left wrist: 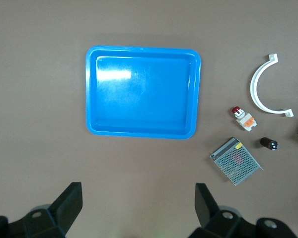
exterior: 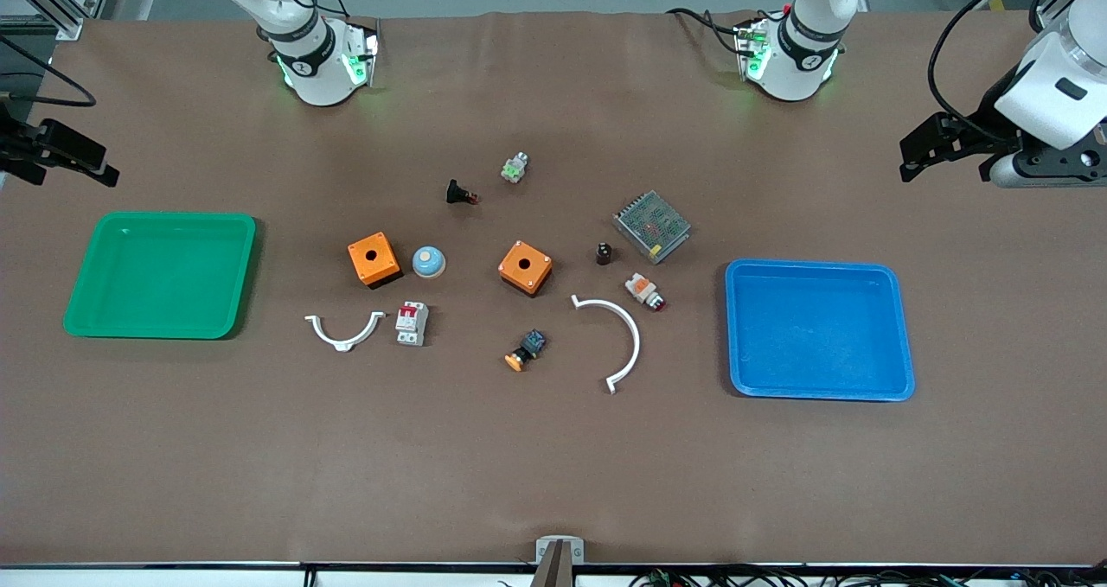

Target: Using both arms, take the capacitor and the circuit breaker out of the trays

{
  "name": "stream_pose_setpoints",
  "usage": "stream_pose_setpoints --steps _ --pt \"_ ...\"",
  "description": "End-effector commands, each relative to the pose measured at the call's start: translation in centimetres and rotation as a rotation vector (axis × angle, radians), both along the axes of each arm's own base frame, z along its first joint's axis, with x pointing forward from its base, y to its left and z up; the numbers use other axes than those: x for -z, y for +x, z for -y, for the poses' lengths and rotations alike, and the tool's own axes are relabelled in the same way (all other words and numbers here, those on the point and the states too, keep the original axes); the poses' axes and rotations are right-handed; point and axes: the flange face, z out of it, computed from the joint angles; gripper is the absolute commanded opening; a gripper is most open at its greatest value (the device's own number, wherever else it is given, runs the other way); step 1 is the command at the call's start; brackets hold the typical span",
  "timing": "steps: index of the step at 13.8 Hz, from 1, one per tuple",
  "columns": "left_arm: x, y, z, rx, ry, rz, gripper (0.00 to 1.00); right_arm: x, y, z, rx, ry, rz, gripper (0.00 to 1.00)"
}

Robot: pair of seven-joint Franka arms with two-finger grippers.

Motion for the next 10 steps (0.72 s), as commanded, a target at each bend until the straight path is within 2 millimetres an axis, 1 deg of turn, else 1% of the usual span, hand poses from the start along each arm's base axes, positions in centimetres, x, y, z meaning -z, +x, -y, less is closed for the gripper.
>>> stream_pose_setpoints --steps 1,4,6,7,8,10 --pt "-0.8 -0.4 -0.4 0.053 0.056 0.002 1.00 -0.3 0.6 0.3 0.003 -0.004 -0.002 1.00" --pt "-0.5 -0.2 -0.5 0.051 0.043 -0.003 1.00 -0.3 0.7 0.3 0.001 -0.014 0.005 1.00" --pt "-1.0 0.1 -0.7 0.042 0.031 0.008 1.00 -0.3 0.7 0.4 0.002 -0.017 0.005 1.00" --pt "-2.0 0.3 -1.0 0.043 0.010 0.029 1.00 -0.3 0.8 0.4 0.002 -0.018 0.008 1.00" --pt "-1.9 0.7 -0.8 0.044 -0.013 0.027 1.00 -0.3 0.9 0.4 0.002 -0.020 0.012 1.00" --pt "-1.8 0.8 -0.6 0.044 -0.017 0.024 1.00 -0.1 1.0 0.5 0.004 -0.020 0.009 1.00"
